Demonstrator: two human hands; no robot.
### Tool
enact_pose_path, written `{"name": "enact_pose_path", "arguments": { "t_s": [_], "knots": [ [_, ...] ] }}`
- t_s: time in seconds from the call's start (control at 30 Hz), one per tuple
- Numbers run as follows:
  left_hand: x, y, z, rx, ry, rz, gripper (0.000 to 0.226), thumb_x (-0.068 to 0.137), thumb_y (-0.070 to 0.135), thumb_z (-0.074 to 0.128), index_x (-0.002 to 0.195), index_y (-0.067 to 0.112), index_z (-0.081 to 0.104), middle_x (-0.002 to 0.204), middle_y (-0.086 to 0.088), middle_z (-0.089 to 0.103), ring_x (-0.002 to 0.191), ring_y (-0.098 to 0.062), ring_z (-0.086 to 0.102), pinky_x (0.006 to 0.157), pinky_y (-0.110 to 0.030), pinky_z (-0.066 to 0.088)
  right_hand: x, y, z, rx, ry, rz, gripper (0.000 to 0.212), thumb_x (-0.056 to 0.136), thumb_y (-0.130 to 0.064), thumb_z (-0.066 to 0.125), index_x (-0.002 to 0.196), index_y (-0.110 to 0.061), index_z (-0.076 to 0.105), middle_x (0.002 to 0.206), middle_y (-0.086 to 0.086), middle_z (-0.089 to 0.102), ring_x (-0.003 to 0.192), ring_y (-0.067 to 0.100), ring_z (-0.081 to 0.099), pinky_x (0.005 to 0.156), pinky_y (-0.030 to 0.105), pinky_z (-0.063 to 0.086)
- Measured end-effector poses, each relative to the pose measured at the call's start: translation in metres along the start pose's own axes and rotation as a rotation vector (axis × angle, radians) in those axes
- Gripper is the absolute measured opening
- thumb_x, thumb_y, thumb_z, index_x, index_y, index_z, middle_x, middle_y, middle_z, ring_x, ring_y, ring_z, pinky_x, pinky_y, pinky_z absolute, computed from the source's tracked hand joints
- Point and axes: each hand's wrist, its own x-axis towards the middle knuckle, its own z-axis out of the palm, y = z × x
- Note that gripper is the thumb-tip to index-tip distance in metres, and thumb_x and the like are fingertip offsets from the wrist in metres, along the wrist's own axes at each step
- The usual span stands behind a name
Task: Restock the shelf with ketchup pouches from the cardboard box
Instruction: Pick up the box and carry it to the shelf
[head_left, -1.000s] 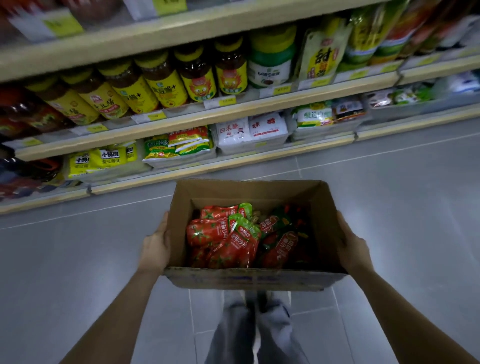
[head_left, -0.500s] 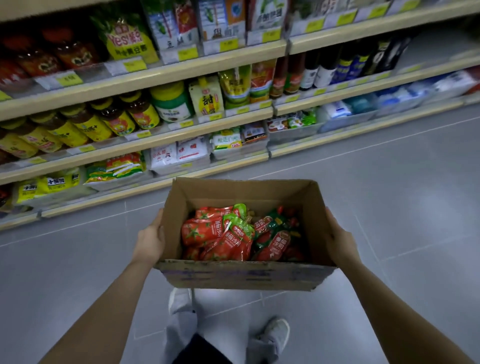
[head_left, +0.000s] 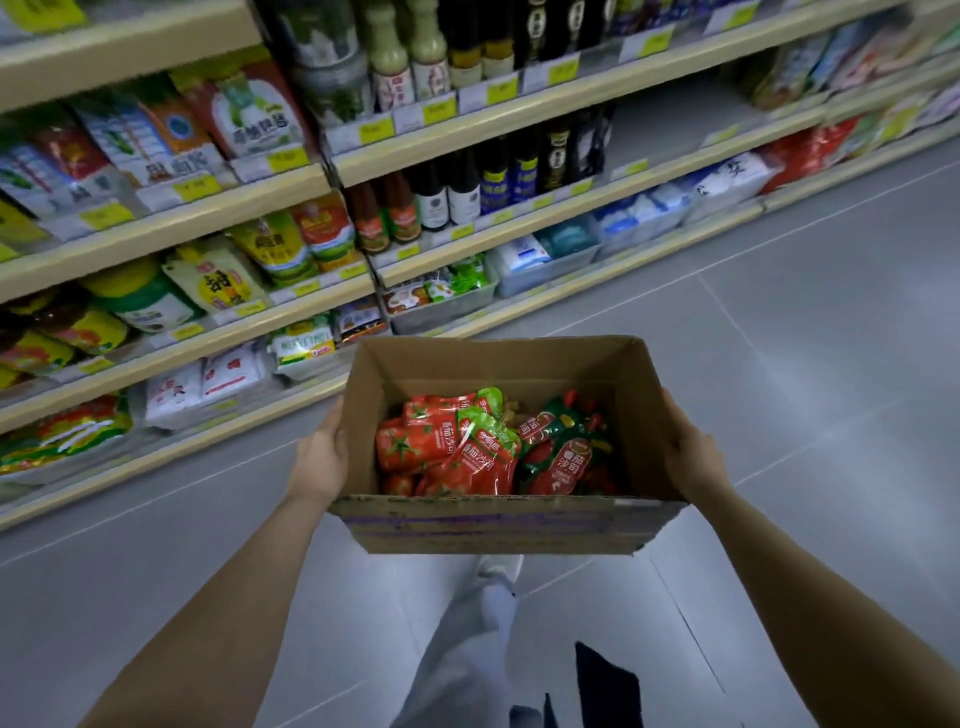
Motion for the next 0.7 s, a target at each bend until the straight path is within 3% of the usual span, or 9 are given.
{"name": "enact_pose_path", "arguments": {
  "t_s": [0.07, 0.27, 0.43, 0.57, 0.7],
  "knots": [
    [0.011, 0.04, 0.014, 0.006, 0.003, 0.003, 0.054, 0.097, 0.005, 0.034, 0.147, 0.019, 0.022, 0.106, -0.028, 0.064, 0.097, -0.049, 0.056, 0.074, -0.04, 0.039, 0.024, 0.02, -0.024, -0.008, 0.017, 0.0, 0.068, 0.091, -0.001, 0.032, 0.144, -0.04, 0.016, 0.134, 0.017, 0.051, 0.111, 0.042, 0.053, 0.089, 0.049, 0.048],
    [0.036, 0.15, 0.054, 0.012, 0.014, 0.005, 0.054, 0.098, 0.008, 0.034, 0.147, 0.022, 0.018, 0.096, -0.025, 0.066, 0.085, -0.043, 0.06, 0.064, -0.031, 0.033, 0.093, 0.081, -0.104, 0.013, 0.033, 0.007, 0.079, 0.083, 0.004, 0.035, 0.143, -0.042, 0.015, 0.129, 0.017, 0.056, 0.105, 0.043, 0.056, 0.083, 0.049, 0.05],
    [0.047, 0.234, 0.093, 0.033, 0.023, -0.025, 0.054, 0.097, 0.01, 0.035, 0.147, 0.025, 0.021, 0.093, -0.027, 0.066, 0.08, -0.042, 0.06, 0.065, -0.039, 0.042, 0.14, 0.132, -0.179, 0.007, 0.015, -0.026, 0.071, 0.088, 0.0, 0.038, 0.146, -0.034, 0.015, 0.125, 0.022, 0.056, 0.106, 0.045, 0.055, 0.087, 0.05, 0.048],
    [0.051, 0.301, 0.133, 0.031, 0.02, -0.048, 0.055, 0.097, 0.01, 0.035, 0.147, 0.027, 0.02, 0.082, -0.023, 0.064, 0.066, -0.034, 0.057, 0.06, -0.034, 0.038, 0.183, 0.182, -0.235, -0.022, -0.006, -0.051, 0.068, 0.09, -0.003, 0.039, 0.145, -0.035, 0.013, 0.119, 0.022, 0.059, 0.099, 0.042, 0.059, 0.084, 0.049, 0.051],
    [0.057, 0.363, 0.172, 0.071, 0.024, -0.042, 0.057, 0.096, 0.008, 0.036, 0.148, 0.026, 0.018, 0.085, -0.025, 0.064, 0.069, -0.035, 0.057, 0.061, -0.036, 0.039, 0.225, 0.227, -0.284, -0.028, -0.016, -0.072, 0.071, 0.088, 0.001, 0.039, 0.145, -0.032, 0.014, 0.119, 0.022, 0.06, 0.1, 0.042, 0.058, 0.087, 0.05, 0.049]
  ]
}}
